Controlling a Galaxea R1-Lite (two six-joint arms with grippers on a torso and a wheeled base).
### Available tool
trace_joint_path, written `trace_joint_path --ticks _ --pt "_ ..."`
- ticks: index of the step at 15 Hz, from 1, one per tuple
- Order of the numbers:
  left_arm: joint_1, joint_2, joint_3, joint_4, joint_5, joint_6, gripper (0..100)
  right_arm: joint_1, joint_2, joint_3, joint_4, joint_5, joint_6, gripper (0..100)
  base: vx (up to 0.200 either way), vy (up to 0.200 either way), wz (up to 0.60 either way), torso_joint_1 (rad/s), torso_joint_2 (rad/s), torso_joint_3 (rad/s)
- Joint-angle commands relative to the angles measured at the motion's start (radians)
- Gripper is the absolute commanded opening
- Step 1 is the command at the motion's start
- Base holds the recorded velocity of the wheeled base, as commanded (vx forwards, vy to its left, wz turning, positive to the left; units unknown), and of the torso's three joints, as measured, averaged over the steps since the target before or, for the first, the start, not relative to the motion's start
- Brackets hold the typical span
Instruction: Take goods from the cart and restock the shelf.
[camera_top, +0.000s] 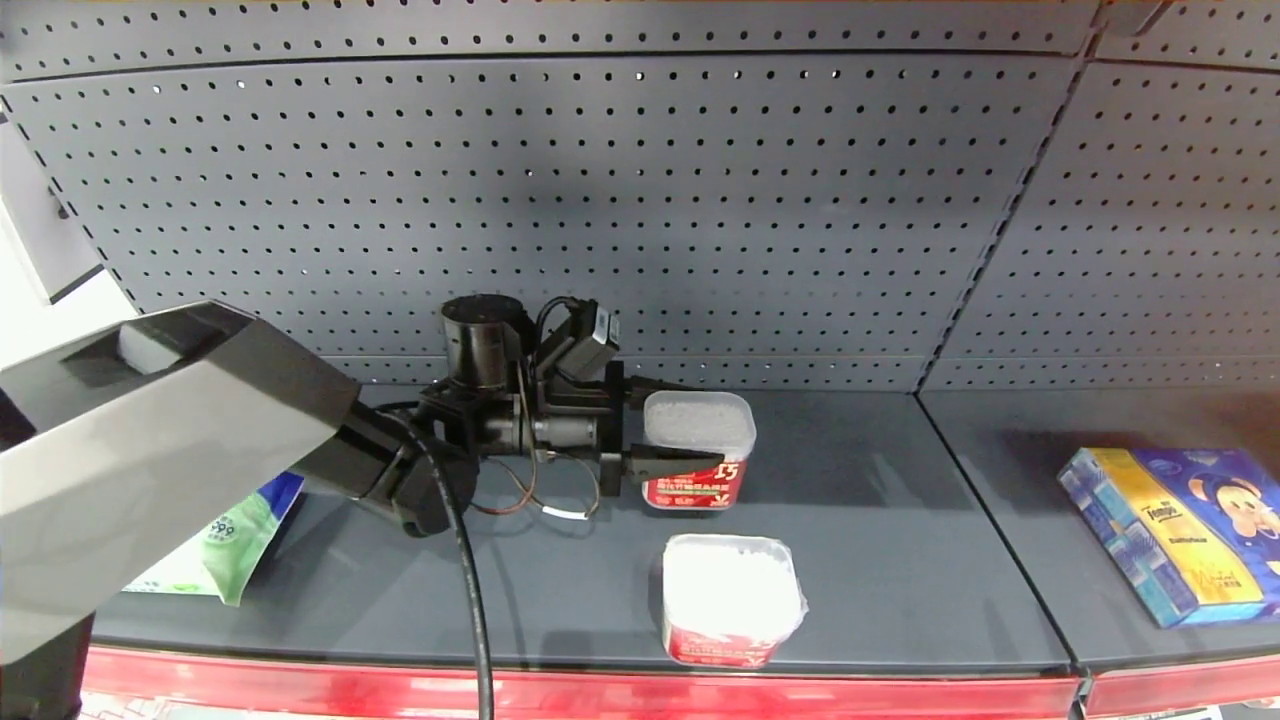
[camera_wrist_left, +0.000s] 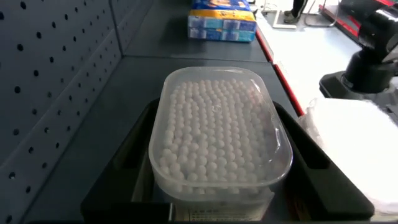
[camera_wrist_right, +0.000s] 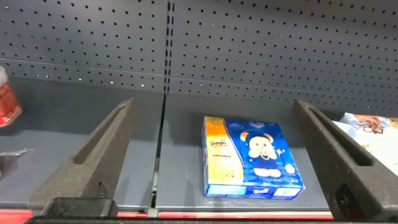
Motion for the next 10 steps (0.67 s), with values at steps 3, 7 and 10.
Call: trace_joint_path --ticks 3,7,10 --pt "-0.018 0.050 -0.002 -0.028 0.004 -0.008 0 -0.002 0.007 0.000 0.000 0.000 0.000 100 0.000 0.000 0.00 0.000 0.00 0.000" --pt "-0.022 0.060 -0.002 -0.028 0.002 -0.023 0 -0.002 0.004 0.006 0.000 0.000 0.000 100 0.000 0.000 0.00 0.000 0.00 0.000" --pt "-0.022 0.070 -0.003 -0.029 0.002 -0.023 0 -0.002 0.005 0.009 0.000 0.001 0.000 100 0.000 0.000 0.00 0.000 0.00 0.000"
